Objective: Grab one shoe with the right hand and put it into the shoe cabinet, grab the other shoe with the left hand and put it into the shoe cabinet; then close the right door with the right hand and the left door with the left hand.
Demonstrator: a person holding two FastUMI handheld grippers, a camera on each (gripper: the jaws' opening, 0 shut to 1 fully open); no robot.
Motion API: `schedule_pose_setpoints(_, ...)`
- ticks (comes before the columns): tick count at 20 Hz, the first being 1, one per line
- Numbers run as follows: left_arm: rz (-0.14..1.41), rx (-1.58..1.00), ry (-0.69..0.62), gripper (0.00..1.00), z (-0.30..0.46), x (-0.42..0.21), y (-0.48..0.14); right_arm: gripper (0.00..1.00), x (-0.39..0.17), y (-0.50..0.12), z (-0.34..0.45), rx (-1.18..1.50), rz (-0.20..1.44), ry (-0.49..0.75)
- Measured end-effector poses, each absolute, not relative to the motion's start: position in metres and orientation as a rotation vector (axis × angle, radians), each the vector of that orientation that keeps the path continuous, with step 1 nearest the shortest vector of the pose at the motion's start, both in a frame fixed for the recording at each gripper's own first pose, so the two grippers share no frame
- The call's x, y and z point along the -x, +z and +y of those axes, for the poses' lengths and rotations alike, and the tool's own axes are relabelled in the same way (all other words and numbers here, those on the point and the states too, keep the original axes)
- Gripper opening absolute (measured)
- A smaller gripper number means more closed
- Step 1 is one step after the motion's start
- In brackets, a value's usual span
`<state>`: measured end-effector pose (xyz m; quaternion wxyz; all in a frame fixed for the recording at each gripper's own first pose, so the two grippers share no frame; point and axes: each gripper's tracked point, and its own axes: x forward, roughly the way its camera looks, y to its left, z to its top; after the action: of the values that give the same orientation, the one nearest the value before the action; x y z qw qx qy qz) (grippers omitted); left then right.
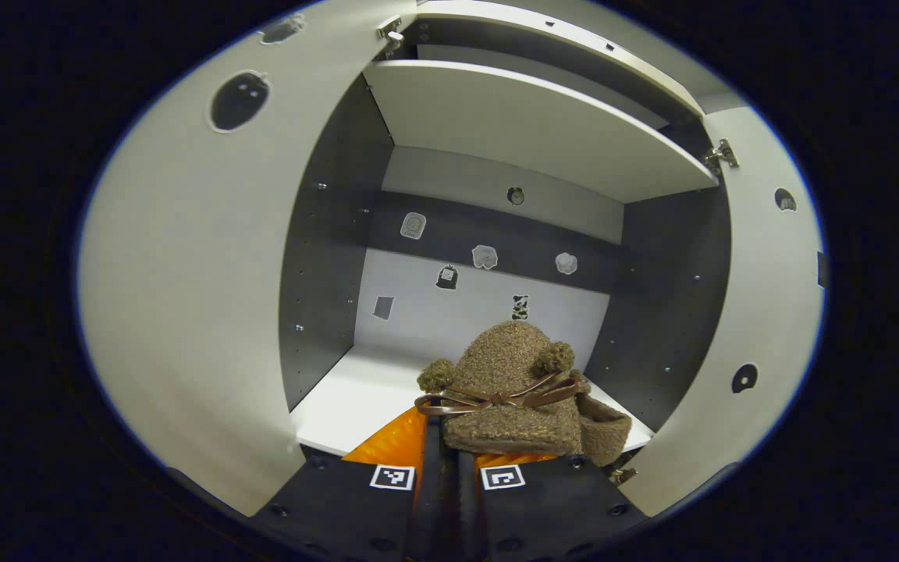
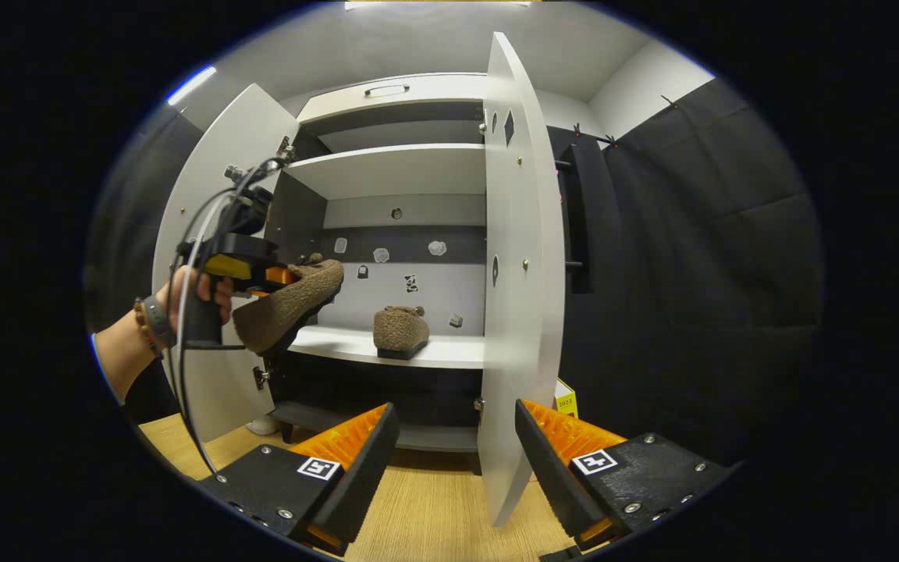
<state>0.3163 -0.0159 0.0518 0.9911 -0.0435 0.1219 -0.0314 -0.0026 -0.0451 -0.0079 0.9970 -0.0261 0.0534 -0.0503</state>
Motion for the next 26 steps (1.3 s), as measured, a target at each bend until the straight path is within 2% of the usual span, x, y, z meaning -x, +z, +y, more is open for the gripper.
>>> schedule_pose_setpoints(6,0.320,-0.038,-0.060,0.19,-0.029,-0.417,-0.013,0.92,0.011,-0.007,-0.044,0.035,0.120,-0.126)
schedule_pose_setpoints(13,0.379,-0.087,-0.074,0.21,-0.035,-0.443,-0.031,0.92,0.013,-0.018,-0.047,0.026,0.143,-0.144)
schedule_pose_setpoints(14,0.390,-0.078,-0.061,0.27,-0.031,-0.443,-0.034,0.92,0.010,-0.018,-0.046,0.025,0.140,-0.140)
schedule_pose_setpoints(17,0.385,-0.056,-0.016,0.36,-0.016,-0.441,-0.034,0.92,0.001,-0.017,-0.044,0.003,0.130,-0.129)
schedule_pose_setpoints(18,0.384,-0.050,-0.007,0.48,-0.012,-0.439,-0.034,0.92,-0.002,-0.016,-0.043,-0.006,0.127,-0.124)
schedule_pose_setpoints(21,0.379,-0.010,0.000,0.69,-0.001,-0.436,-0.034,0.92,-0.008,-0.016,-0.041,-0.016,0.117,-0.107)
schedule_pose_setpoints(22,0.381,0.003,-0.001,0.81,0.001,-0.435,-0.035,0.92,-0.008,-0.016,-0.041,-0.012,0.118,-0.105)
schedule_pose_setpoints(23,0.382,0.017,-0.008,0.84,0.000,-0.432,-0.034,0.92,-0.010,-0.016,-0.042,-0.008,0.117,-0.104)
schedule_pose_setpoints(24,0.383,0.034,-0.020,0.95,-0.001,-0.431,-0.034,0.93,-0.012,-0.017,-0.042,-0.006,0.116,-0.102)
schedule_pose_setpoints(26,0.376,0.041,-0.038,0.97,-0.002,-0.427,-0.031,0.93,-0.015,-0.018,-0.043,-0.009,0.115,-0.099)
